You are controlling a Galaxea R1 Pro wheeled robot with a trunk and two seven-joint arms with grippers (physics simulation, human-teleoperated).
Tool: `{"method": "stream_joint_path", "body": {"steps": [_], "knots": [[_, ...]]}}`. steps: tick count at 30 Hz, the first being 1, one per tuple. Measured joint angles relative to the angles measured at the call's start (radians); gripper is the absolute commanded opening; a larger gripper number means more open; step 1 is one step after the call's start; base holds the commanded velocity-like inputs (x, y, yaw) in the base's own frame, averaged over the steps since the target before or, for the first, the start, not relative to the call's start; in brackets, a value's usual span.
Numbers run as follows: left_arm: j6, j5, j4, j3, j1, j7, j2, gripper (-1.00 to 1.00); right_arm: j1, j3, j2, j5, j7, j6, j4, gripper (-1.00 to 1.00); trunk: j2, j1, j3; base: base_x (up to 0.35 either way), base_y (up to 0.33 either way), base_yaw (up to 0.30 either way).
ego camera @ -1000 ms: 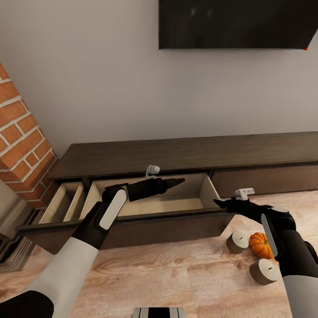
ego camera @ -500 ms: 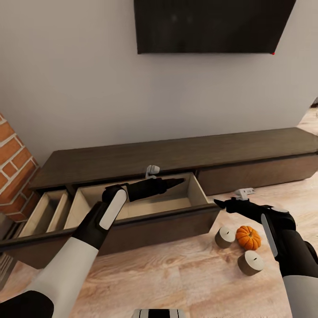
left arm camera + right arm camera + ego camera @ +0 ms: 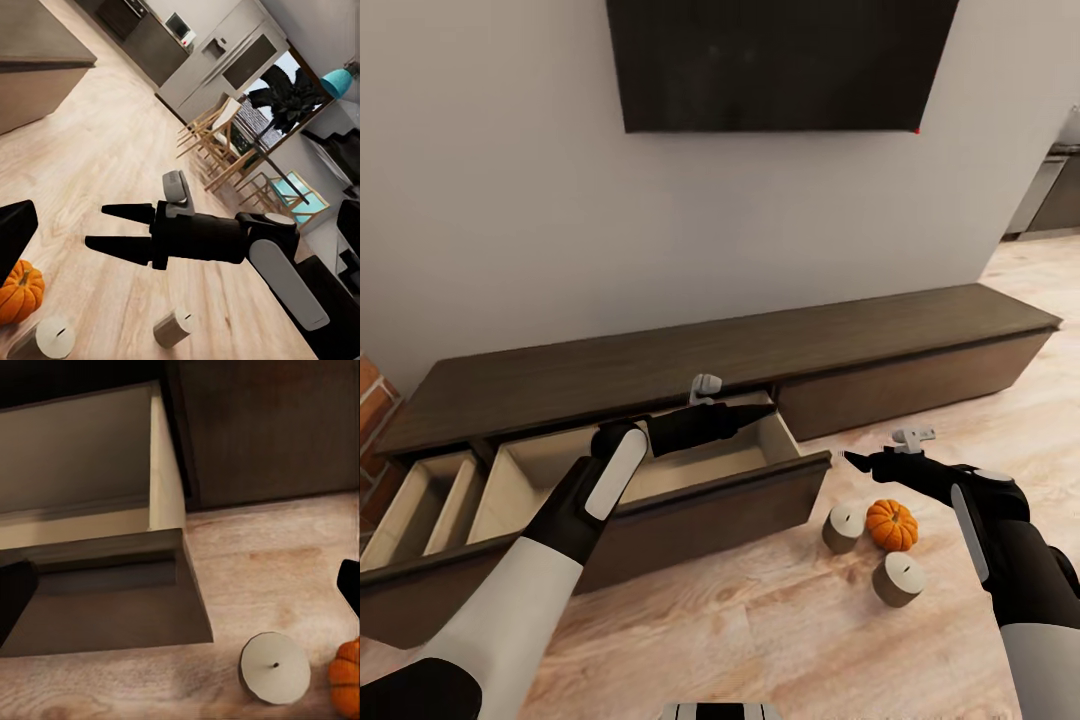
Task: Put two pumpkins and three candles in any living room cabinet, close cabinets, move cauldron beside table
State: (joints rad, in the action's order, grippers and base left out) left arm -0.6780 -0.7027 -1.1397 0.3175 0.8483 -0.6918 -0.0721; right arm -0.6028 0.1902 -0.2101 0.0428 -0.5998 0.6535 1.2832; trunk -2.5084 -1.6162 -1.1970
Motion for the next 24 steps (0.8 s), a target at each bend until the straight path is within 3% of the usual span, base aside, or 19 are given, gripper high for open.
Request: {"method": "stream_joint_path", "body": {"steps": [24], "knots": [[-0.007, 0.003, 0.003, -0.001, 0.000, 0.009, -0.001, 1.00, 0.000, 0.000, 0.000, 0.000, 0.002, -0.002, -0.004, 1.00, 0.000, 0.000, 0.028, 0.000, 0.000, -0.207]]}}
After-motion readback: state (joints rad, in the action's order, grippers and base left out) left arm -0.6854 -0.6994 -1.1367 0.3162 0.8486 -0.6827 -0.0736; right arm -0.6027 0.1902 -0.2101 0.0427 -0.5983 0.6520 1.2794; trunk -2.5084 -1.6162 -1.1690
